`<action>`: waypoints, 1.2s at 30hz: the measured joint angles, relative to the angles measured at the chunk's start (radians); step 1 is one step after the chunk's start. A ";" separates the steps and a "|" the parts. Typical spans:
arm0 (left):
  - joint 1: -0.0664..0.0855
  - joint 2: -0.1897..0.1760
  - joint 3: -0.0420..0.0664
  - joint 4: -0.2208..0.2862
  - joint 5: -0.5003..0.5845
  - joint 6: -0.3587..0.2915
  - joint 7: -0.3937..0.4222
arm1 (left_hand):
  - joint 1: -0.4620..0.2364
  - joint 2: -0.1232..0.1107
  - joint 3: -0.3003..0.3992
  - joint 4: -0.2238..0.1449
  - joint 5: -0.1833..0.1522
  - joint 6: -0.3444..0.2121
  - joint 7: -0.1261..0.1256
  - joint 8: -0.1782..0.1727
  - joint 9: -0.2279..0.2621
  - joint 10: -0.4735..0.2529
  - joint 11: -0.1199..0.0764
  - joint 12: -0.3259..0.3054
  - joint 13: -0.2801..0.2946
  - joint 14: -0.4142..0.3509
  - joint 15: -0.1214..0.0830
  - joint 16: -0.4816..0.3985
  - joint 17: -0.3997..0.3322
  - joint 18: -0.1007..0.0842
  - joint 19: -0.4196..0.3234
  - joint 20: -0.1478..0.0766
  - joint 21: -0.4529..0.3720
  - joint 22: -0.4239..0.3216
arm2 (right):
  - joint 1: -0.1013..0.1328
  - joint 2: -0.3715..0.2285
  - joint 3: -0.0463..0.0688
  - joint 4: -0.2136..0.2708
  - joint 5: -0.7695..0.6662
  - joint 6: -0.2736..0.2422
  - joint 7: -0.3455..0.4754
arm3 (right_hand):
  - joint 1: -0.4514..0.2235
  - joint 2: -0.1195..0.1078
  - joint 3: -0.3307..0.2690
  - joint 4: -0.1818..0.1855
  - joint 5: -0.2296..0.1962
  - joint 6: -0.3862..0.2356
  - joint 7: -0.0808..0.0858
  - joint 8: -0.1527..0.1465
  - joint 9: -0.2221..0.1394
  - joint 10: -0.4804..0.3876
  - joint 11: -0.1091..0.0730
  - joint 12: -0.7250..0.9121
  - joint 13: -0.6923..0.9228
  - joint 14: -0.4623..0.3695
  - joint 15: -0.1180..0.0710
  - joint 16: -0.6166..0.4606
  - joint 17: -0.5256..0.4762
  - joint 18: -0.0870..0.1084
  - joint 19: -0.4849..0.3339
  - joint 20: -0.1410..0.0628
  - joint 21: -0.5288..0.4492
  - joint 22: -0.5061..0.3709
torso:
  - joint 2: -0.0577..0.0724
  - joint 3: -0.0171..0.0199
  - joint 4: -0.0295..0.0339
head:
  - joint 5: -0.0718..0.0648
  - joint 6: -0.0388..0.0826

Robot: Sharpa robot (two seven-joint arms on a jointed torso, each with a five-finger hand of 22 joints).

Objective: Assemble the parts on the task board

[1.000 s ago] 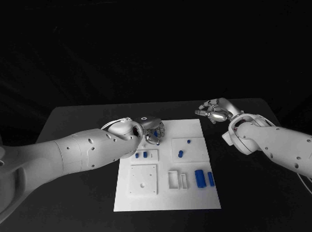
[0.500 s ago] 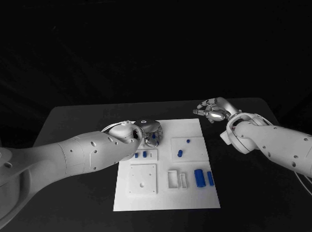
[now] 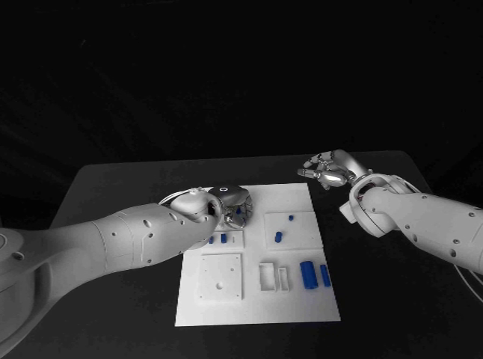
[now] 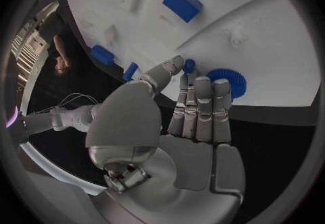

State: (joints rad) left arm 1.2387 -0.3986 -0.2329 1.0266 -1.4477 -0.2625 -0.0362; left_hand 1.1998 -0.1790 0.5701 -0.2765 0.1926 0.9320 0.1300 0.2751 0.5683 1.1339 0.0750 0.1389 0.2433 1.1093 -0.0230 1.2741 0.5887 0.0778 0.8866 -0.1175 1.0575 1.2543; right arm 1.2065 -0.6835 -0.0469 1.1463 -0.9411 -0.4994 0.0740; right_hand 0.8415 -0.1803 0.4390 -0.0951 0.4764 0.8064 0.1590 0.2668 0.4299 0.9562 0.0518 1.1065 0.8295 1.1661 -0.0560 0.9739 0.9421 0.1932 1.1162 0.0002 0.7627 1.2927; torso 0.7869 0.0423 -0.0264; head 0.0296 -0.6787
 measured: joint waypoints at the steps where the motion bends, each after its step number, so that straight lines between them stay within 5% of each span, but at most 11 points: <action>1: -0.001 0.001 0.001 -0.001 -0.001 0.000 -0.001 | -0.003 0.003 0.001 0.001 0.000 0.003 -0.002 0.000 0.000 0.003 0.003 0.000 0.001 0.000 0.000 0.000 0.000 0.000 0.000 0.000 0.000 0.000 | 0.000 0.000 0.000 0.001 0.000 0.000 0.000 | 0.000 0.000 0.000 0.000 0.000 0.000 0.000 0.000 0.000 0.000 0.000 0.000 0.000 0.000 0.000 0.000 0.000 0.000 0.000 0.000 0.000 0.000 | 0.000 0.0000 -0.0002 | 0.000 0.000; 27: -0.009 0.001 0.006 -0.023 -0.006 -0.008 0.005 | -0.006 0.017 -0.004 0.001 -0.012 0.020 -0.002 0.000 -0.004 0.022 -0.003 -0.011 0.010 0.009 -0.006 0.008 0.002 0.000 0.011 0.000 0.004 0.005 | 0.000 -0.005 0.000 0.003 0.000 0.001 0.000 | -0.004 0.004 0.003 -0.003 0.000 0.004 0.000 0.004 0.000 0.000 0.000 0.000 -0.001 0.000 0.000 0.000 0.001 0.000 0.000 0.000 0.000 0.002 | -0.001 0.0012 -0.0005 | -0.005 -0.007; 36: -0.011 -0.006 0.006 -0.019 -0.006 -0.019 0.006 | -0.012 -0.001 -0.006 0.000 -0.012 0.006 -0.001 -0.009 -0.009 0.014 -0.011 -0.036 0.005 0.004 0.001 0.008 0.001 0.001 0.011 0.000 0.003 0.005 | 0.000 -0.006 0.000 0.004 0.000 0.001 0.000 | -0.004 0.004 0.000 -0.006 0.000 0.004 0.000 0.003 0.000 0.000 0.000 0.000 -0.001 0.000 0.000 0.000 0.001 0.000 0.000 0.000 0.000 0.002 | -0.001 0.0007 0.0002 | -0.006 -0.008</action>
State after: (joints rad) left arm 1.2277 -0.4047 -0.2272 1.0075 -1.4534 -0.2811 -0.0304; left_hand 1.1880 -0.1804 0.5645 -0.2770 0.1808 0.9385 0.1294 0.2664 0.5595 1.1482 0.0642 0.1032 0.2483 1.1134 -0.0222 1.2824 0.5894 0.0791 0.8973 -0.1177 1.0609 1.2589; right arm 1.2065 -0.6899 -0.0469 1.1503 -0.9408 -0.4986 0.0744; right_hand 0.8375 -0.1763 0.4392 -0.1007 0.4764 0.8105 0.1587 0.2702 0.4301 0.9563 0.0519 1.1062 0.8282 1.1661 -0.0560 0.9739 0.9429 0.1932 1.1162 0.0002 0.7627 1.2944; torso 0.7855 0.0430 -0.0262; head 0.0237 -0.6868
